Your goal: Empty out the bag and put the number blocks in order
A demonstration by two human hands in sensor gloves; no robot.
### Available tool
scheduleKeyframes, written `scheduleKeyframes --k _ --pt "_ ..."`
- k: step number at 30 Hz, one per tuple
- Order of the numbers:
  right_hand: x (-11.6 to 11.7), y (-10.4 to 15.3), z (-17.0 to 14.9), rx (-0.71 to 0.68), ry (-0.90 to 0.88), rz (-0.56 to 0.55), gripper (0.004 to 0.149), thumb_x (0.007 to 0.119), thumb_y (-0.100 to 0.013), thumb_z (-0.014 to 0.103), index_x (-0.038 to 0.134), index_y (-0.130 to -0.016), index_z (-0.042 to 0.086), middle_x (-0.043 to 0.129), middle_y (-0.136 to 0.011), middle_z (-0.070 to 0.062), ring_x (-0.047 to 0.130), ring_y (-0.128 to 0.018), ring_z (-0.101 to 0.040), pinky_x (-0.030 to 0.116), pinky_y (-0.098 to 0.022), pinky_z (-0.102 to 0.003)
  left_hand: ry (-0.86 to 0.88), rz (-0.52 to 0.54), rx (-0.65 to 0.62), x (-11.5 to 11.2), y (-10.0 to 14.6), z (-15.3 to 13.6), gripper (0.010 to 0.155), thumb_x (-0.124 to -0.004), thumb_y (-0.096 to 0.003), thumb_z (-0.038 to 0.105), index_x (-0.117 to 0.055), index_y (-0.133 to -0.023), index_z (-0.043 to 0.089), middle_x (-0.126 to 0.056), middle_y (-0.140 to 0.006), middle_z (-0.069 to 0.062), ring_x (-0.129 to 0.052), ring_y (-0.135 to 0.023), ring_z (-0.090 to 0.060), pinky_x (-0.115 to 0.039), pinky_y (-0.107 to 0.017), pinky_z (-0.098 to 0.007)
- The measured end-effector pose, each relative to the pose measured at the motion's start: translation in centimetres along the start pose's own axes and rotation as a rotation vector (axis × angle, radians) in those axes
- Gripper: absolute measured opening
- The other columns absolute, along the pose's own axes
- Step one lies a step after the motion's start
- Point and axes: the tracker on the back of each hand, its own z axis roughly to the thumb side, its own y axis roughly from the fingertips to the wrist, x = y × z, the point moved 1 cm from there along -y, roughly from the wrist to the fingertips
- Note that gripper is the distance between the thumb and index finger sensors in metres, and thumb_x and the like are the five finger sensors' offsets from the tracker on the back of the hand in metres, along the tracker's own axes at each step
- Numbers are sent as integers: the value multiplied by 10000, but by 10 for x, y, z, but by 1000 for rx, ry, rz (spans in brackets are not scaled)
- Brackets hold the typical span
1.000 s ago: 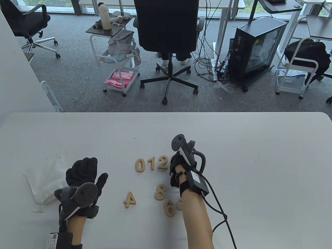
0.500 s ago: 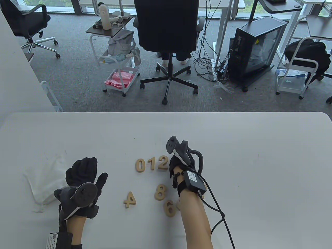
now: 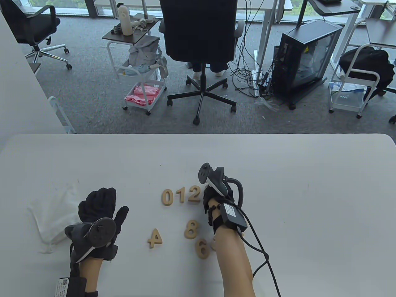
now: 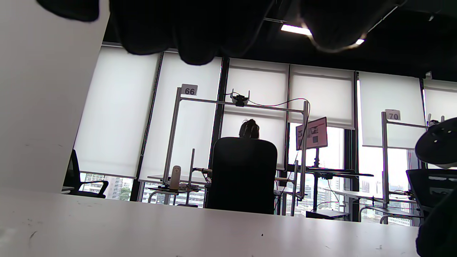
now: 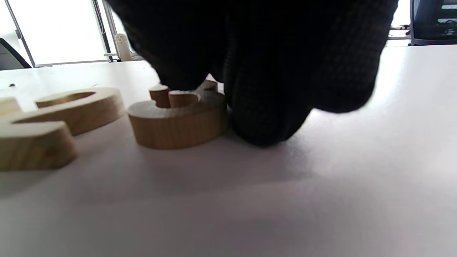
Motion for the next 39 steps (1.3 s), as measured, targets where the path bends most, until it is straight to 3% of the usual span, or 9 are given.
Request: scheduleKeyframes --k 3,7,11,16,21,25,30,34,39 --pt "-17 7 -1 -43 -16 -31 534 828 -496 302 771 -970 63 936 -796 -213 1093 -472 -291 983 -335 -377 0 0 -2 0 0 0 725 -692 -520 515 -608 -1085 67 -635 -1088 -268 -689 -972 -595 -537 -651 -783" --pt "-46 32 7 -175 -61 -73 595 787 -513 372 714 -1019 69 823 -914 -286 1017 -633 -409 923 -457 -486 -4 3 -7 0 -1 1 726 -693 -520 513 -609 -1085 64 -636 -1087 -267 -688 -973 -596 -537 -650 -783" --pt "-64 74 28 -357 -93 -37 657 763 -521 416 646 -1065 69 729 -987 -336 927 -744 -506 848 -540 -577 -5 0 -11 0 -1 2 725 -694 -520 513 -606 -1085 68 -638 -1087 -266 -689 -973 -595 -537 -650 -783" --pt "-67 136 63 -575 -71 -20 695 754 -522 444 593 -1098 89 616 -1056 -371 801 -844 -598 753 -609 -657 1 -2 -8 0 -1 1 726 -695 -520 513 -607 -1085 65 -636 -1088 -265 -688 -973 -596 -536 -650 -783" --pt "-45 190 99 -689 3 -18 709 753 -520 453 574 -1111 106 571 -1081 -385 740 -877 -642 705 -633 -694 23 4 3 2 0 -2 726 -696 -520 511 -605 -1086 65 -636 -1087 -267 -686 -975 -595 -536 -651 -784" --pt "-9 210 124 -707 101 29 715 745 -517 459 544 -1118 127 585 -1072 -386 809 -842 -604 755 -606 -661 45 -1 4 2 0 -4 726 -695 -520 512 -605 -1086 67 -636 -1089 -265 -688 -975 -594 -536 -651 -784" --pt "28 208 139 -630 236 135 739 694 -513 477 457 -1135 157 526 -1072 -423 851 -798 -560 782 -578 -625 66 -6 2 3 0 -5 727 -693 -520 514 -602 -1088 70 -633 -1091 -264 -685 -977 -594 -532 -652 -786" --pt "51 202 143 -583 240 175 739 675 -515 480 435 -1137 161 525 -1067 -424 858 -774 -533 791 -563 -601 73 0 -5 3 -1 -4 729 -693 -519 514 -600 -1089 68 -633 -1091 -264 -683 -978 -595 -532 -652 -786" --pt "64 204 147 -582 342 93 701 688 -513 464 497 -1119 169 586 -1057 -373 815 -726 -490 777 -549 -573 81 -17 -15 2 -1 -3 729 -692 -520 516 -598 -1091 72 -629 -1094 -262 -680 -979 -596 -528 -653 -787"
